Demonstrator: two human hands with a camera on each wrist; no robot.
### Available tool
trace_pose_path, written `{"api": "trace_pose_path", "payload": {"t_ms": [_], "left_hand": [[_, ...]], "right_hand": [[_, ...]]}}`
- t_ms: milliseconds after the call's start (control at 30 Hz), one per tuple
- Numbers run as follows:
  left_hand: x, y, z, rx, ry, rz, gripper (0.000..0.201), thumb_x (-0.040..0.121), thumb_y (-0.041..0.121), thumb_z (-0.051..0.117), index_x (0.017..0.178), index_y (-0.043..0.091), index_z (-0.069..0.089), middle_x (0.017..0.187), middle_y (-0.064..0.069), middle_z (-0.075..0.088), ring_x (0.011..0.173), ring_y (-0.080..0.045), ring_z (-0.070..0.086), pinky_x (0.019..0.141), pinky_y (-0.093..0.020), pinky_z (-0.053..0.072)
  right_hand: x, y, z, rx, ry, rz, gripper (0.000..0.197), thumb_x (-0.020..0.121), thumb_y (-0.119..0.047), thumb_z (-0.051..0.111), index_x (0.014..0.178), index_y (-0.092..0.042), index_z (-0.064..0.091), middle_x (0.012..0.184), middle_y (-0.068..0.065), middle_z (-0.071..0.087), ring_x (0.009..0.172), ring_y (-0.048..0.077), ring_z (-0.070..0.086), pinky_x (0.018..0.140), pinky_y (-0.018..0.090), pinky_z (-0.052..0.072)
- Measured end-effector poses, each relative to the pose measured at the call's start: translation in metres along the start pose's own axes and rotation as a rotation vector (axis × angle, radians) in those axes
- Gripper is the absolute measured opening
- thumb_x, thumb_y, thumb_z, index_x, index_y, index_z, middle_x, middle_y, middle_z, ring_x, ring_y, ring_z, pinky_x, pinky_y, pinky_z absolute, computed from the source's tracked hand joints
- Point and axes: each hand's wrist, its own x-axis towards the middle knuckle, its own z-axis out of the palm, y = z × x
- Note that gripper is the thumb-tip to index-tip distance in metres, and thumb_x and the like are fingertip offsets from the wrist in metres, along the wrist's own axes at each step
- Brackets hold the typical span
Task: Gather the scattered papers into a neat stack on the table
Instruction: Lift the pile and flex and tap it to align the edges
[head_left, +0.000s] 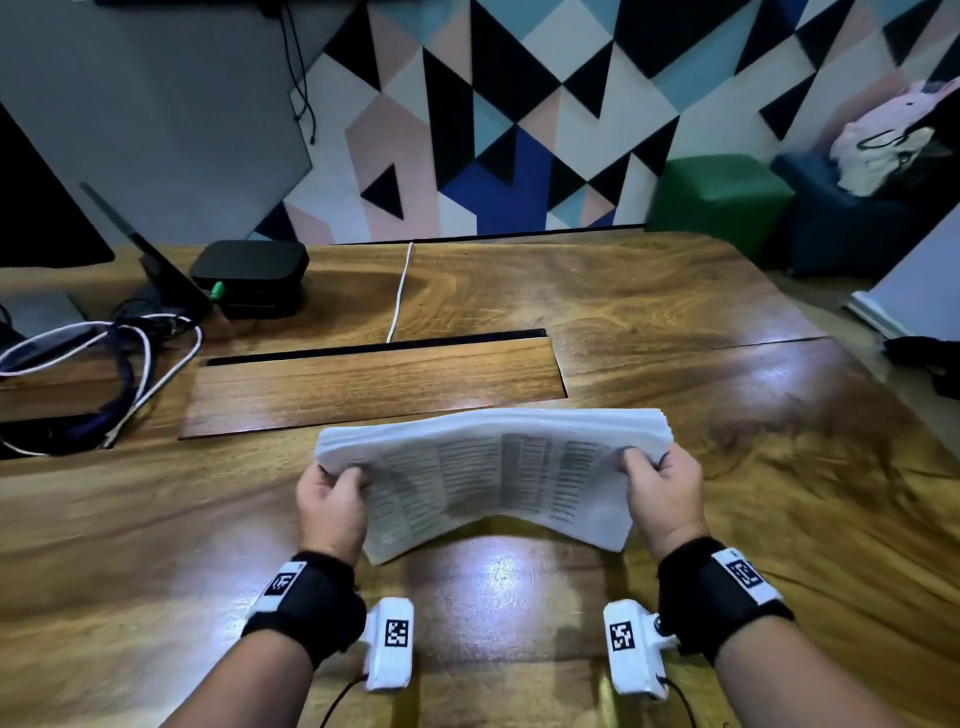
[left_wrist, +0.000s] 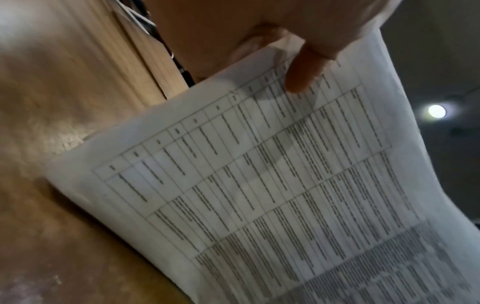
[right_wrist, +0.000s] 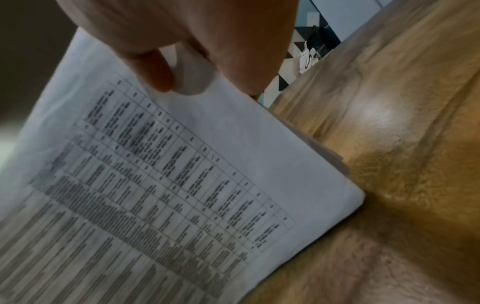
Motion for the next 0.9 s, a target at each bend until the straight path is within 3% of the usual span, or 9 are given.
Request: {"api": "trace_pose_path", "payload": {"t_ms": [133, 233, 333, 400, 533, 600, 667, 767, 900], "left_hand": [[-0.001, 0.022, 0.001, -0.036, 0.007, 0.119, 0.031, 0.084, -0.012, 0.045, 0.079, 0.015, 0.058, 0.072, 0.004, 0.06, 0.058, 0.01, 0.054, 0.058, -0.008, 0.046], [0.001, 0.026, 0.001, -0.072, -0.005, 0.178, 0.019, 0.078, 0.0, 0.049, 0.09, 0.011, 0.059, 0.081, -0.001, 0.059, 0.066, 0.008, 0.056, 0.066, -0.012, 0.047], [-0.007, 0.023, 0.0, -0.084, -0.006, 0.158, 0.015, 0.074, 0.016, 0.056, 0.089, 0.015, 0.057, 0.08, -0.002, 0.057, 0.066, 0.003, 0.055, 0.07, -0.018, 0.046], [-0.01, 0.024, 0.002, -0.111, 0.015, 0.138, 0.012, 0.079, 0.029, 0.061, 0.08, 0.023, 0.051, 0.076, 0.002, 0.051, 0.063, 0.002, 0.05, 0.067, -0.021, 0.04], [-0.008, 0.025, 0.007, -0.105, 0.109, 0.142, 0.034, 0.085, 0.049, 0.056, 0.069, 0.025, 0.037, 0.068, 0.006, 0.038, 0.058, -0.003, 0.035, 0.057, -0.02, 0.031], [-0.003, 0.024, 0.01, -0.08, 0.182, 0.14, 0.037, 0.087, 0.042, 0.057, 0.065, 0.024, 0.034, 0.053, 0.017, 0.035, 0.05, 0.001, 0.029, 0.051, -0.017, 0.027], [0.0, 0.023, 0.013, -0.098, 0.211, 0.114, 0.031, 0.085, 0.034, 0.056, 0.064, 0.023, 0.037, 0.047, 0.018, 0.034, 0.045, 0.001, 0.03, 0.048, -0.015, 0.026], [0.001, 0.027, 0.019, -0.118, 0.239, 0.104, 0.035, 0.092, 0.026, 0.055, 0.064, 0.022, 0.034, 0.063, 0.008, 0.03, 0.048, 0.002, 0.031, 0.052, -0.016, 0.028], [0.006, 0.028, 0.025, -0.028, 0.292, 0.089, 0.041, 0.098, 0.024, 0.051, 0.063, 0.02, 0.029, 0.063, 0.003, 0.026, 0.042, 0.001, 0.03, 0.047, -0.016, 0.026]], "right_hand": [[0.002, -0.015, 0.004, 0.025, 0.051, -0.14, 0.027, 0.075, 0.001, 0.051, 0.066, -0.022, 0.06, 0.057, -0.025, 0.063, 0.056, -0.011, 0.053, 0.056, 0.008, 0.044], [0.003, -0.016, 0.005, 0.044, 0.069, -0.184, 0.026, 0.075, 0.002, 0.051, 0.069, -0.022, 0.06, 0.058, -0.026, 0.063, 0.057, -0.011, 0.053, 0.059, 0.007, 0.044], [-0.005, -0.007, 0.005, 0.031, 0.028, -0.196, 0.011, 0.071, -0.008, 0.053, 0.067, -0.018, 0.057, 0.059, -0.015, 0.059, 0.057, -0.002, 0.048, 0.058, 0.021, 0.043], [-0.007, -0.009, 0.006, 0.082, 0.021, -0.19, 0.003, 0.071, -0.019, 0.059, 0.069, -0.018, 0.057, 0.061, -0.013, 0.058, 0.06, 0.003, 0.048, 0.057, 0.022, 0.041], [-0.004, -0.02, 0.01, 0.165, 0.088, -0.198, 0.027, 0.074, -0.044, 0.058, 0.066, -0.018, 0.053, 0.056, -0.014, 0.054, 0.059, 0.003, 0.046, 0.057, 0.017, 0.039], [-0.002, -0.024, 0.014, 0.162, 0.132, -0.207, 0.032, 0.08, -0.042, 0.059, 0.061, -0.018, 0.048, 0.051, -0.016, 0.05, 0.056, 0.0, 0.042, 0.057, 0.014, 0.037], [0.001, -0.024, 0.019, 0.111, 0.153, -0.2, 0.029, 0.081, -0.031, 0.059, 0.06, -0.015, 0.047, 0.049, -0.018, 0.05, 0.053, -0.004, 0.043, 0.057, 0.009, 0.035], [0.007, -0.022, 0.022, 0.15, 0.175, -0.171, 0.024, 0.079, -0.025, 0.057, 0.063, -0.007, 0.051, 0.049, -0.015, 0.048, 0.054, -0.003, 0.042, 0.057, 0.011, 0.035], [0.006, -0.023, 0.024, 0.2, 0.147, -0.22, 0.034, 0.083, -0.031, 0.052, 0.073, 0.002, 0.053, 0.062, -0.002, 0.044, 0.057, -0.002, 0.042, 0.058, 0.012, 0.036]]}}
